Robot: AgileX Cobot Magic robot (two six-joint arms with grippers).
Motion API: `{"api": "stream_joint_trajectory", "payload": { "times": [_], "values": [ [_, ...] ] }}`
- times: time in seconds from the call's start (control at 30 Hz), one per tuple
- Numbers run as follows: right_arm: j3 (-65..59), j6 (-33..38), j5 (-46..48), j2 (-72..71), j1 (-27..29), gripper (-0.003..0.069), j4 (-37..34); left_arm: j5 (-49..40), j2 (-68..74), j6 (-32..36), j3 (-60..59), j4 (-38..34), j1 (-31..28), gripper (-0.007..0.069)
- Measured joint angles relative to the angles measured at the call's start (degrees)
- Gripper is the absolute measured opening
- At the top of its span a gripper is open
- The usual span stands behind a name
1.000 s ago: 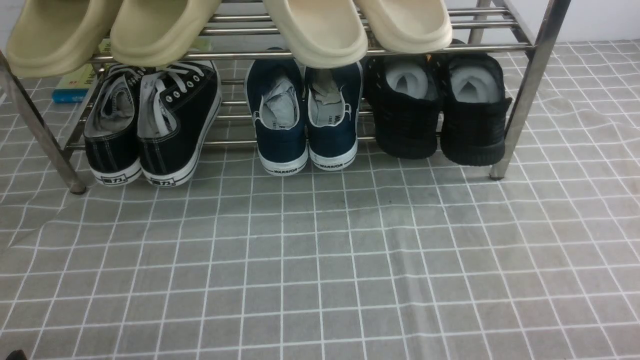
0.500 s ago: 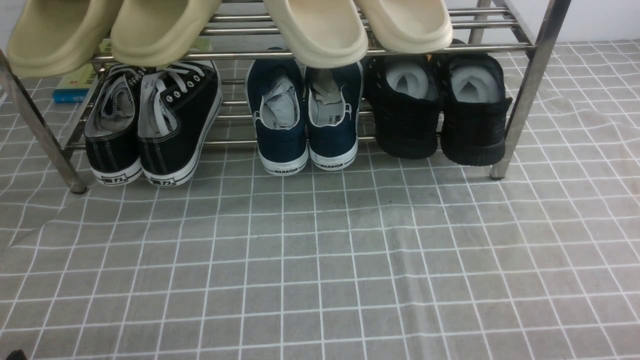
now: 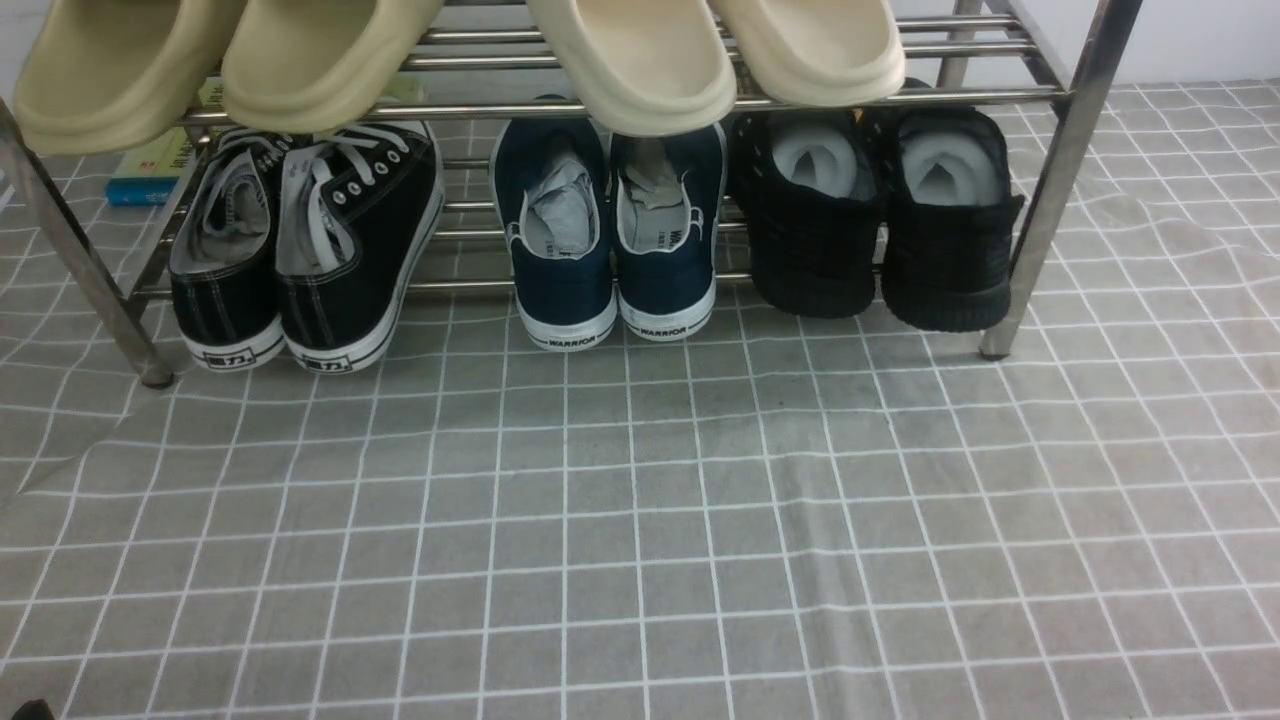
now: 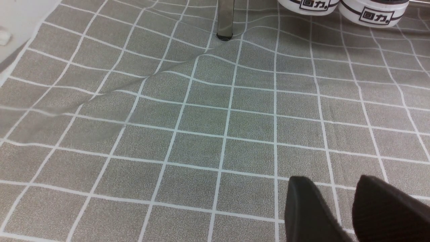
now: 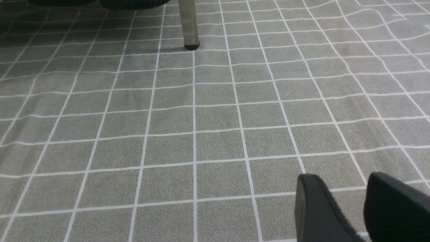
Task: Take the shoes off the shelf with your hand from the grey coffee tablecloth.
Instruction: 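Grasp the leftmost shoe on the bottom shelf of the shoe rack with the left gripper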
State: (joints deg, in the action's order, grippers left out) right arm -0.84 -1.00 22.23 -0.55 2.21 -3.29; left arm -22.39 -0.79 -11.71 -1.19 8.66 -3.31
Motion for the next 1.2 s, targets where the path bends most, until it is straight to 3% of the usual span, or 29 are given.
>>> {"api": "stream_joint_trajectory", "payload": {
  "times": [0.23,0.37,0.47,0.6,0.77,0.83,0.87,0.97,1.2],
  "values": [
    [0.0,0.0,0.0,0.0,0.0,0.0239,0.0,0.0,0.0,-1.4,0.0,1.1,0.0,0.0242],
    [0.0,0.0,0.0,0.0,0.0,0.0239,0.0,0.3,0.0,-12.7,0.0,-9.6,0.0,0.0242],
    [0.0,0.0,0.0,0.0,0.0,0.0239,0.0,0.3,0.0,-25.0,-0.1,-22.0,0.0,0.0242],
    [0.0,0.0,0.0,0.0,0.0,0.0239,0.0,0.8,0.0,-33.9,-0.3,-29.1,0.0,0.0242],
    [0.0,0.0,0.0,0.0,0.0,0.0239,0.0,4.0,0.0,-35.5,-0.4,-29.3,0.0,0.0216],
    [0.0,0.0,0.0,0.0,0.0,0.0239,0.0,3.5,0.0,-35.3,1.1,-29.1,0.0,0.0164],
    [0.0,0.0,0.0,0.0,0.0,0.0239,0.0,2.2,0.1,-33.8,4.4,-28.1,0.0,0.0084],
    [0.0,0.0,0.0,0.0,0.0,0.0239,0.0,-0.8,5.3,-31.3,13.4,-24.3,0.0,0.0011],
    [0.0,0.0,0.0,0.0,0.0,0.0239,0.0,-10.7,27.9,-30.8,28.3,-15.0,0.0,0.0006]
  ]
}}
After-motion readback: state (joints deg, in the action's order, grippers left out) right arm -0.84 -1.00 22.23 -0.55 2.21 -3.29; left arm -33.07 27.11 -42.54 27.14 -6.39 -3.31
